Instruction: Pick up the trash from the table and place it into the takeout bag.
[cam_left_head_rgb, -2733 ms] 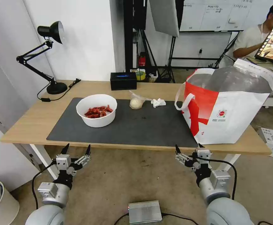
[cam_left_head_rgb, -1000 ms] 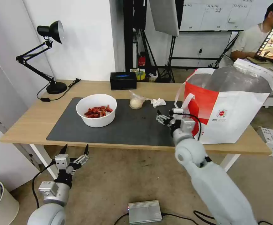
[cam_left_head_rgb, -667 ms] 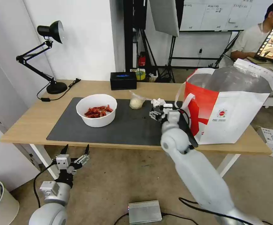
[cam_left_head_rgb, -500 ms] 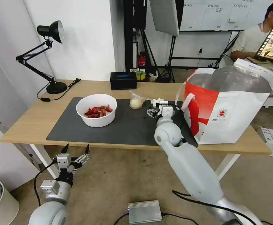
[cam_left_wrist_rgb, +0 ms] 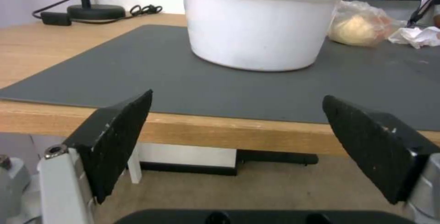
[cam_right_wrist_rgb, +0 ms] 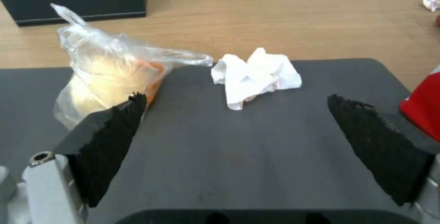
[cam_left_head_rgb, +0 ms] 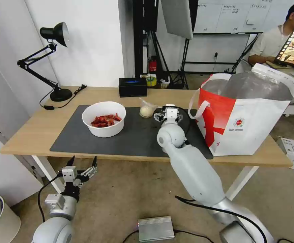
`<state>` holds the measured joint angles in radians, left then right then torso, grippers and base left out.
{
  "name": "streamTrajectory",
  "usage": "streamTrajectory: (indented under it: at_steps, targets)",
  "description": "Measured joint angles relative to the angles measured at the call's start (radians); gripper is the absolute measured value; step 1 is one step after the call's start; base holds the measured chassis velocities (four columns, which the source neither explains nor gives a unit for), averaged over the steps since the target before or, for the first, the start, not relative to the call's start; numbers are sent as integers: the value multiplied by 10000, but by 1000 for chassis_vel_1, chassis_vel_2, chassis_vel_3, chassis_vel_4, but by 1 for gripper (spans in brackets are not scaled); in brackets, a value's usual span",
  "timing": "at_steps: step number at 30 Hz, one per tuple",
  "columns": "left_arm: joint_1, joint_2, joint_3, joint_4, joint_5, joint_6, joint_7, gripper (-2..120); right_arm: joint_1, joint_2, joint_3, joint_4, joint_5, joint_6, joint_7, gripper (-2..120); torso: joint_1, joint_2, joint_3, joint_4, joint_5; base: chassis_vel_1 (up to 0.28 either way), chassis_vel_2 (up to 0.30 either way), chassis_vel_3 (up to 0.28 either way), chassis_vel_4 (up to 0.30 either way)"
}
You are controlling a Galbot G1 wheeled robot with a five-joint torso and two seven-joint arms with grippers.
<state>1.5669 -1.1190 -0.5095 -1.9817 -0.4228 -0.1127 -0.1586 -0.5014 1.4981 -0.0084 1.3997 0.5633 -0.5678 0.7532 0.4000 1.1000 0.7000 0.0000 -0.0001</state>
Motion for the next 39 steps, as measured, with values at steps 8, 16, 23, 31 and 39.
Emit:
streamTrajectory:
  at_steps: [8,16,23,31,39]
  targets:
    - [84,51,-8,-13,-3,-3,6,100,305,259,93,-621,-150,43,109,100,0,0,0,-1,1,0,0,0,0]
    - [200,41,-9,-82,50,-4,31,100,700,582,270,-1287,-286,83,165,100,0,0,0,0,1,0,0,0,0]
    - [270,20,-38,-117,109,-68,54,100,894,684,317,-1593,-332,112,213,100,0,0,1,0,1,0,0,0,0]
    - [283,-47,1,-124,181,-99,58,100,976,722,451,-1843,-349,113,231,100,0,-1,0,-1,1,0,0,0,0]
    - [275,-94,29,-123,220,-121,58,100,1237,722,607,-2344,-375,114,163,100,0,-1,1,-1,2,0,0,0,0]
